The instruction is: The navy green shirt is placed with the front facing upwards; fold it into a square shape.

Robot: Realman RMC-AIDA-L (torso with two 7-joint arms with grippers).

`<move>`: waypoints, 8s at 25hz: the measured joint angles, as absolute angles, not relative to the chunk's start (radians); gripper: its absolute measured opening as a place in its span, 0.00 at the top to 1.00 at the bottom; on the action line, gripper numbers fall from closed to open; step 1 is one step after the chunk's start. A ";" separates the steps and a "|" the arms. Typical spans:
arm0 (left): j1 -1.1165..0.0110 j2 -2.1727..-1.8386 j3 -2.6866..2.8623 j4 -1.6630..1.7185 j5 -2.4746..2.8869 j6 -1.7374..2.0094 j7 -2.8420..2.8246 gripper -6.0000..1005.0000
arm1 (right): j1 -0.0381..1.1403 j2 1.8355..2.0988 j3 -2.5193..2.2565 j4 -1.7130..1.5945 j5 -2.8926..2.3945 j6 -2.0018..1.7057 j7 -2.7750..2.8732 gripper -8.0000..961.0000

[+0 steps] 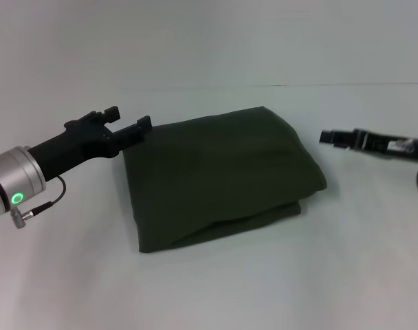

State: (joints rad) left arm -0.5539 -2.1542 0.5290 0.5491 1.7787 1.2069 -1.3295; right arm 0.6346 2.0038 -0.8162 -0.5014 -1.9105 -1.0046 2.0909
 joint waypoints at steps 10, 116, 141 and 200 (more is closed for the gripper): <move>-0.547 -2.154 0.527 0.549 1.747 1.193 -1.330 0.16 | 0.686 2.002 -0.787 -0.561 -1.916 -1.068 2.091 0.29; -0.549 -2.152 0.526 0.545 1.713 1.131 -1.333 0.17 | 0.605 2.046 -0.907 -0.559 -1.852 -1.071 1.944 0.98; -0.546 -2.152 0.526 0.541 1.706 1.123 -1.328 0.20 | 0.727 2.069 -1.050 -0.435 -1.904 -0.933 2.008 0.98; -0.670 -2.163 0.803 0.436 1.723 0.640 -1.624 0.26 | 0.578 1.954 -0.719 -0.639 -1.801 -1.442 2.041 0.10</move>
